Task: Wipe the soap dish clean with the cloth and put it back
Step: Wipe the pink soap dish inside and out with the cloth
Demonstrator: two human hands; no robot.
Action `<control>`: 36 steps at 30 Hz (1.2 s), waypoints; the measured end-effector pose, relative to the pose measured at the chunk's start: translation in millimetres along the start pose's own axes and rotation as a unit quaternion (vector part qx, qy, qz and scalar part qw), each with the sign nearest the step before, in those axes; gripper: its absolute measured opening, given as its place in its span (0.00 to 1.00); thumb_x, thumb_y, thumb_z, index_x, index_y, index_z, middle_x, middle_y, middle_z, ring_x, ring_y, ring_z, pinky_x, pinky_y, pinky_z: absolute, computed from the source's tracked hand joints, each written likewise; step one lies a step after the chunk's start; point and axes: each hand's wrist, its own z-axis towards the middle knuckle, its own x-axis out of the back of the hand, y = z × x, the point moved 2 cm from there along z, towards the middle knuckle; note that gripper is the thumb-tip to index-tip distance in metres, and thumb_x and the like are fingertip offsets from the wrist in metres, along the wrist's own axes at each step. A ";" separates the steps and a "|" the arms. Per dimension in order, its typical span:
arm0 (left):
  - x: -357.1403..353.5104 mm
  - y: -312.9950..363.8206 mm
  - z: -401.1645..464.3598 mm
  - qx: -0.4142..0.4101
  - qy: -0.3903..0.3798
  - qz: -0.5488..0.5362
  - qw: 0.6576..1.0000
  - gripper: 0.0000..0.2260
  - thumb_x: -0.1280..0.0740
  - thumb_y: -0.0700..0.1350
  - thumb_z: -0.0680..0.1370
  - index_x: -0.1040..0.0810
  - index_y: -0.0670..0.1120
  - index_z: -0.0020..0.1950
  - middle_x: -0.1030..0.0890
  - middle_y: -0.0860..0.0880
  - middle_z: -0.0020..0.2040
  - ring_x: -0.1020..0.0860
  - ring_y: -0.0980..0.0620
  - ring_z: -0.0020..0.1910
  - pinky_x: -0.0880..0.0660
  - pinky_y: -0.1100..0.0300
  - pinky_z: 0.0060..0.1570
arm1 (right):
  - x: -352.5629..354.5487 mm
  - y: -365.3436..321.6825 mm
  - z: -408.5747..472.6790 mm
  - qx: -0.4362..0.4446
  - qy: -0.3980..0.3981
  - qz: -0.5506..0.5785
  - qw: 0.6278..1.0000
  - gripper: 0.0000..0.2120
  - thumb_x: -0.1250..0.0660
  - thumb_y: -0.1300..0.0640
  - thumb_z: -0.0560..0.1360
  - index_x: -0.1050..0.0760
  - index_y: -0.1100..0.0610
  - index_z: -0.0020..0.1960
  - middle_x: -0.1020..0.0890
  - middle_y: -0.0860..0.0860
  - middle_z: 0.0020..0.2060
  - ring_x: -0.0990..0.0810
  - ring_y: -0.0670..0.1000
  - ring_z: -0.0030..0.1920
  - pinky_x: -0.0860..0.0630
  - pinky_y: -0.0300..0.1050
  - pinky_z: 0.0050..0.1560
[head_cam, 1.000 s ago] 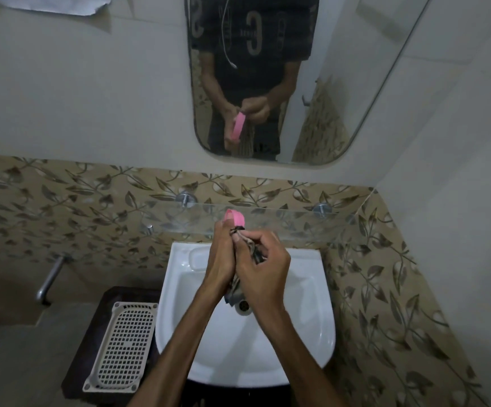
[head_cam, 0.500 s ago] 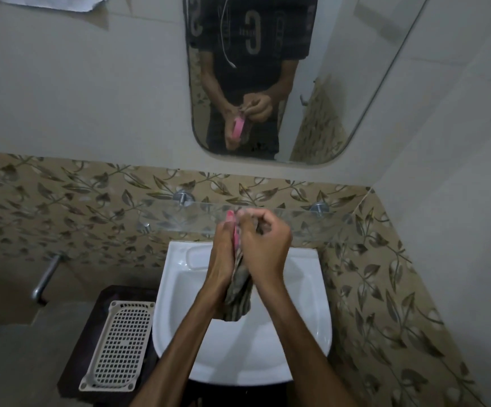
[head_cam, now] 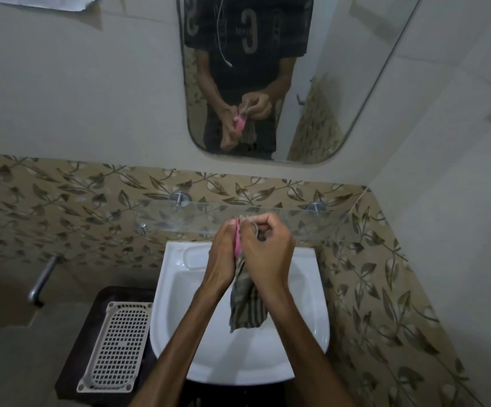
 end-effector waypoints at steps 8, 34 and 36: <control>3.1 -0.2 0.5 0.002 0.046 0.058 0.997 0.28 0.48 0.69 0.79 0.21 0.46 0.48 0.17 0.39 0.49 0.19 0.46 0.50 0.24 0.38 0.58 | -9.3 -5.1 35.5 -0.048 -0.025 -0.098 0.994 0.04 0.27 0.61 0.72 0.20 0.54 0.40 0.17 0.47 0.33 0.19 0.45 0.34 0.23 0.42 0.37; 6.1 -2.8 4.8 0.003 0.045 0.341 0.939 0.06 0.42 0.44 0.84 0.26 0.49 0.51 0.25 0.47 0.50 0.28 0.44 0.56 0.33 0.50 0.58 | -34.2 -14.9 31.7 -0.049 -0.016 -0.134 0.990 0.05 0.32 0.60 0.80 0.27 0.53 0.47 0.22 0.42 0.35 0.24 0.39 0.35 0.32 0.35 0.33; 4.9 5.6 10.3 0.013 0.044 0.322 0.946 0.08 0.42 0.44 0.84 0.24 0.46 0.58 0.21 0.44 0.58 0.27 0.43 0.63 0.34 0.50 0.64 | -30.3 -13.1 5.2 -0.032 -0.023 -0.135 0.990 0.06 0.31 0.59 0.80 0.27 0.52 0.48 0.23 0.41 0.36 0.24 0.38 0.36 0.33 0.33 0.33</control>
